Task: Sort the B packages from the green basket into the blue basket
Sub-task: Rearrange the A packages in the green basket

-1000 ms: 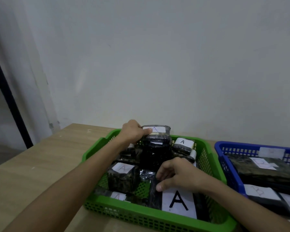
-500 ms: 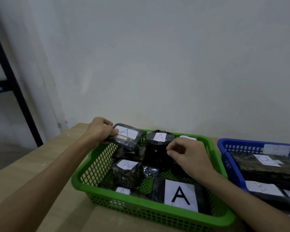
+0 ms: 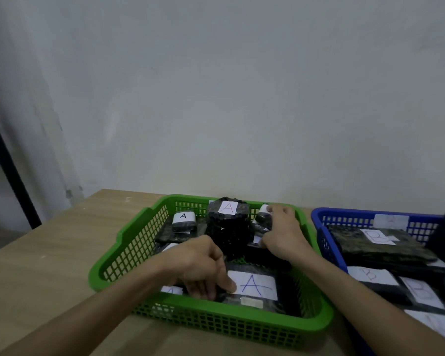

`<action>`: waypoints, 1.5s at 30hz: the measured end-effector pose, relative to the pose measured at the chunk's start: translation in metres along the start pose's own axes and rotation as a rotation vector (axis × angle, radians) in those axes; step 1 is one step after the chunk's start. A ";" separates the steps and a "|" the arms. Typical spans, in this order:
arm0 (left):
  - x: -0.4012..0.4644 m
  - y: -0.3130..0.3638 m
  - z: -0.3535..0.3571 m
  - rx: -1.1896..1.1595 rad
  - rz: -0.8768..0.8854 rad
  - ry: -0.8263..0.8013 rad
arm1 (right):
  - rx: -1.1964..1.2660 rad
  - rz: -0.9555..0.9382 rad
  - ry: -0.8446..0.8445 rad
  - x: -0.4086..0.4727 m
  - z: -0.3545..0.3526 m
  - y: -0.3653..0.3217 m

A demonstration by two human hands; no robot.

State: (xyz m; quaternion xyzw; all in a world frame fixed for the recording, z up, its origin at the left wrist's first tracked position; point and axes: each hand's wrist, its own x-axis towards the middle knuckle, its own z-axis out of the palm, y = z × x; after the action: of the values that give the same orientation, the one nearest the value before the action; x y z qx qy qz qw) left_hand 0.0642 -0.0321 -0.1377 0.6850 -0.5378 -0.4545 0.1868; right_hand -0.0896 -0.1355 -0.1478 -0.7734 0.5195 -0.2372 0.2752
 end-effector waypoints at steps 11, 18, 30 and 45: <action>0.011 -0.006 -0.018 -0.040 0.177 0.193 | 0.081 0.072 0.069 0.001 -0.003 -0.003; 0.028 0.022 -0.021 -0.220 0.308 0.400 | -0.019 0.019 0.106 0.000 0.000 -0.005; 0.035 0.015 -0.019 -0.239 0.233 0.358 | 0.209 -0.050 0.034 -0.004 -0.006 -0.002; 0.029 -0.022 -0.038 -0.209 0.240 0.497 | 0.198 -0.160 -0.505 -0.005 0.006 0.000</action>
State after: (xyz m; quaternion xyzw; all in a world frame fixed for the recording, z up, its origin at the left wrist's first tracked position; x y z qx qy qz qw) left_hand 0.1084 -0.0597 -0.1470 0.6839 -0.5030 -0.3005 0.4347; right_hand -0.0869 -0.1298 -0.1525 -0.8159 0.3459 -0.1078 0.4505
